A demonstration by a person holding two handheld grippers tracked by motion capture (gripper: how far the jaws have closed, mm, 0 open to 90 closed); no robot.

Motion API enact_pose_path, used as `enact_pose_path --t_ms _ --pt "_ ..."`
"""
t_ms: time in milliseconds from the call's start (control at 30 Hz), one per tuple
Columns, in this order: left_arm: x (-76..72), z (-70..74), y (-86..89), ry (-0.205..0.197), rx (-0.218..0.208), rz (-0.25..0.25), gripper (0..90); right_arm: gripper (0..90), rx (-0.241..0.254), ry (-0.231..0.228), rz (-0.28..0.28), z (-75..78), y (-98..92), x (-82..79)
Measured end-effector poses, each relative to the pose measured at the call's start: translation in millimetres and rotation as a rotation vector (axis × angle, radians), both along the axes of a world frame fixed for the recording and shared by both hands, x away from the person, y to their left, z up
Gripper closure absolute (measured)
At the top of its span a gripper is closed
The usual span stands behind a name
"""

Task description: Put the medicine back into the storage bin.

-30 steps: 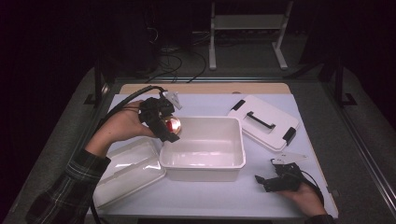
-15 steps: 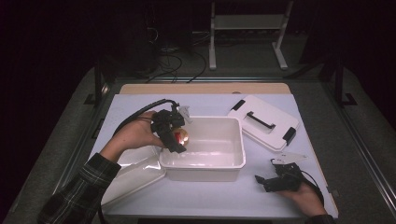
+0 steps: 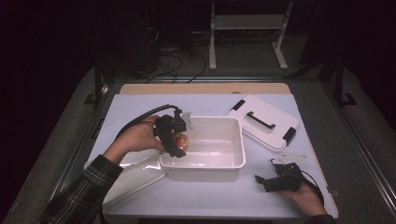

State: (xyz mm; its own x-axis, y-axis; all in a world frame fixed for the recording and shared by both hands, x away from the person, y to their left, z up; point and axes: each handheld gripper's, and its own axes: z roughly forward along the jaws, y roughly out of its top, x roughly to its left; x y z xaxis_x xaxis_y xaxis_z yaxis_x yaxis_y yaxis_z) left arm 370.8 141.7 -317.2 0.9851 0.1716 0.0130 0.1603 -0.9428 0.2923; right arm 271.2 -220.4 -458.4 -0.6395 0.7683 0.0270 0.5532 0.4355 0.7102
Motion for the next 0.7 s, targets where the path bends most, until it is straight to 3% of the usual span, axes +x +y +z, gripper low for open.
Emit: enact_pose_path --t_ms 367,533,700 --pt "0.7 -1.1 -0.8 -0.002 0.008 0.004 19.1 10.2 0.0 0.0 0.0 0.0 0.0 0.0" --pt "1.0 4.1 0.4 -0.009 -0.049 0.021 15.0 10.2 0.0 0.0 -0.001 0.0 0.0 0.0" --pt "0.6 8.1 0.5 -0.018 -0.038 0.017 11.7 10.2 -0.001 -0.001 -0.001 0.0 0.1 -0.2"
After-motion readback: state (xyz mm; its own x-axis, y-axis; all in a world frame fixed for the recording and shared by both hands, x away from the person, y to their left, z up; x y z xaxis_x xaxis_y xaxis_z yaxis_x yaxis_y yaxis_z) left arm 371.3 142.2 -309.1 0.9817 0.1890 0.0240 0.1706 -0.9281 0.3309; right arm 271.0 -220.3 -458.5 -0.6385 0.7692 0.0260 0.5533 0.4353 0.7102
